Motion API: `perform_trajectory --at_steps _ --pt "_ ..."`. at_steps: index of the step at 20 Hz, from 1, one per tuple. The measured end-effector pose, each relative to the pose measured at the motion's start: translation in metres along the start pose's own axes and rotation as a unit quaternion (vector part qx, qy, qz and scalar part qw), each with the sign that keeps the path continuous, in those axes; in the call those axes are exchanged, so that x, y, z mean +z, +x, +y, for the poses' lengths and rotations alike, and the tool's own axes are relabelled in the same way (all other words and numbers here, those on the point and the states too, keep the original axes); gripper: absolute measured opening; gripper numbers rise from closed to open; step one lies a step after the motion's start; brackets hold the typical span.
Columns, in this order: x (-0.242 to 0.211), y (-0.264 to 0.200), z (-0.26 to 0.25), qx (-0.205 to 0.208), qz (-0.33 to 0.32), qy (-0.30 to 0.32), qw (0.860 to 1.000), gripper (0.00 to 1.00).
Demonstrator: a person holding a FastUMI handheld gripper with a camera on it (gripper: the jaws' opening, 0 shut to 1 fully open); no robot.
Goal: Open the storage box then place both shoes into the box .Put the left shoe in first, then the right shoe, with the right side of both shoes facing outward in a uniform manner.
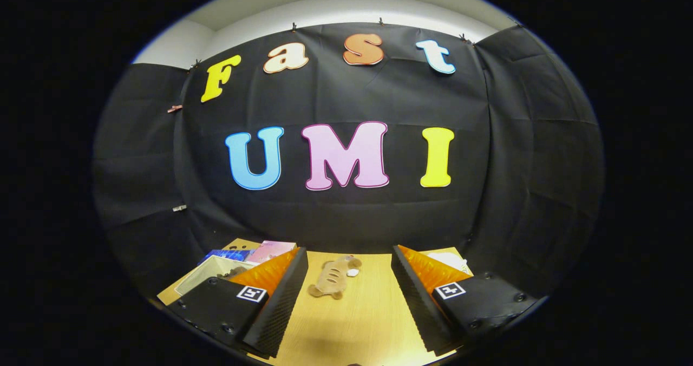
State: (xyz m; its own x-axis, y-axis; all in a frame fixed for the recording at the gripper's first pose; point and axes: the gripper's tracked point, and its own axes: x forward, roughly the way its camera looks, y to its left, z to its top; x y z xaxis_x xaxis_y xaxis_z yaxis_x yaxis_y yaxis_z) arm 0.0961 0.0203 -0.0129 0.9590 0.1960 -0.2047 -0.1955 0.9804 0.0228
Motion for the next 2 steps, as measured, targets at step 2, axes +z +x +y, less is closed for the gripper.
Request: perform_trajectory --at_steps 2 --pt "-0.0047 -0.0004 0.0042 0.007 0.009 -0.002 1.000 0.96"
